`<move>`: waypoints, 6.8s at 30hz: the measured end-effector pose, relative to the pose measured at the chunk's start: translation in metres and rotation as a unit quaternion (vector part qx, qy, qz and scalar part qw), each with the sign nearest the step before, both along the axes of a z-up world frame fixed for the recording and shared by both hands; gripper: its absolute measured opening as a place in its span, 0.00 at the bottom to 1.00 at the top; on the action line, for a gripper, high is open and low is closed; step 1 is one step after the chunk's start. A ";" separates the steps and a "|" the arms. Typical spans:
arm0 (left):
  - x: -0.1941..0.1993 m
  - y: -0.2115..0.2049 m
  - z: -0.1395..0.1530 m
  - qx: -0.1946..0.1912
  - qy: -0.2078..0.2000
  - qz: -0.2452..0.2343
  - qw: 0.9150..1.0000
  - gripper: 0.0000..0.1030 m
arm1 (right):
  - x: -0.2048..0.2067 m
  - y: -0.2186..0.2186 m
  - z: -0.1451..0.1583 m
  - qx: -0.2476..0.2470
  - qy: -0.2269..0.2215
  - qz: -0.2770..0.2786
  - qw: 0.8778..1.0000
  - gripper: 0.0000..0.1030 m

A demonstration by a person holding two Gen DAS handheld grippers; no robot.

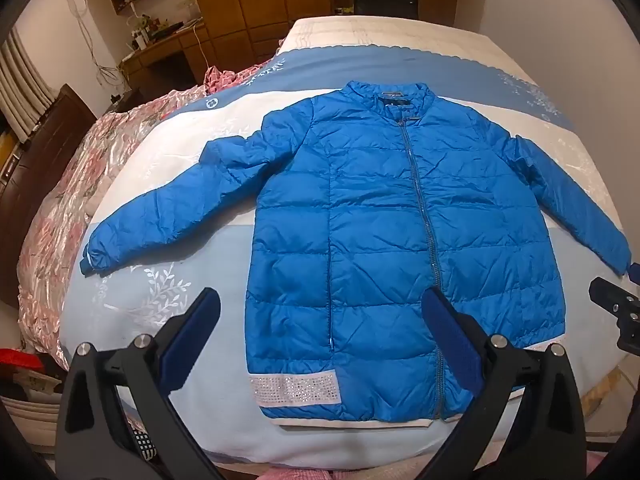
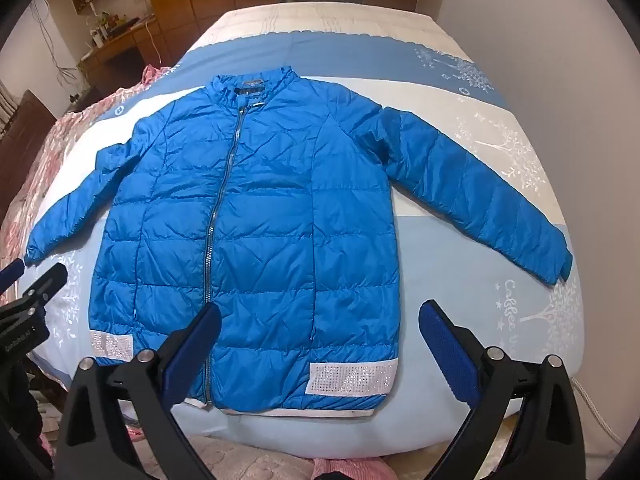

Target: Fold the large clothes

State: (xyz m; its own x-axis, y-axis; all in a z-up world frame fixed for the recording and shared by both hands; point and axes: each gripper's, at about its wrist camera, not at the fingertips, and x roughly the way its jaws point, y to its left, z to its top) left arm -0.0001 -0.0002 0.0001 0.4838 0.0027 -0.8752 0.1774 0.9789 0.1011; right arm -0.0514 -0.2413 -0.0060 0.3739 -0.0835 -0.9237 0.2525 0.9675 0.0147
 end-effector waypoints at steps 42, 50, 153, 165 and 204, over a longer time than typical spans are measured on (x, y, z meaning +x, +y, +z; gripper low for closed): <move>0.002 -0.002 0.004 -0.002 -0.008 -0.005 1.000 0.97 | 0.002 0.000 0.001 -0.005 0.000 -0.001 1.000 0.96; 0.002 -0.002 0.004 -0.001 -0.008 -0.004 1.000 0.97 | 0.002 0.000 0.001 -0.005 0.000 0.000 1.000 0.96; 0.148 -0.468 -0.146 0.012 0.113 -0.251 0.961 0.96 | -0.064 -0.505 -0.185 0.234 0.033 -0.303 0.923 0.73; 0.159 -0.460 -0.169 -0.022 0.145 -0.250 0.957 0.96 | -0.052 -0.487 -0.149 0.256 -0.041 -0.290 0.921 0.25; 0.218 -0.201 -0.113 -0.165 0.127 -0.089 0.974 0.96 | 0.190 -0.231 -0.088 0.354 -0.062 0.066 0.931 0.42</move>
State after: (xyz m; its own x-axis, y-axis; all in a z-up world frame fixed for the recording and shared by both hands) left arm 0.2174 -0.2008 -0.1126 0.2191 -0.3629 -0.9057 0.3263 0.9021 -0.2824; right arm 0.1391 -0.4724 -0.0936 0.4459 0.5832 -0.6790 0.0858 0.7273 0.6810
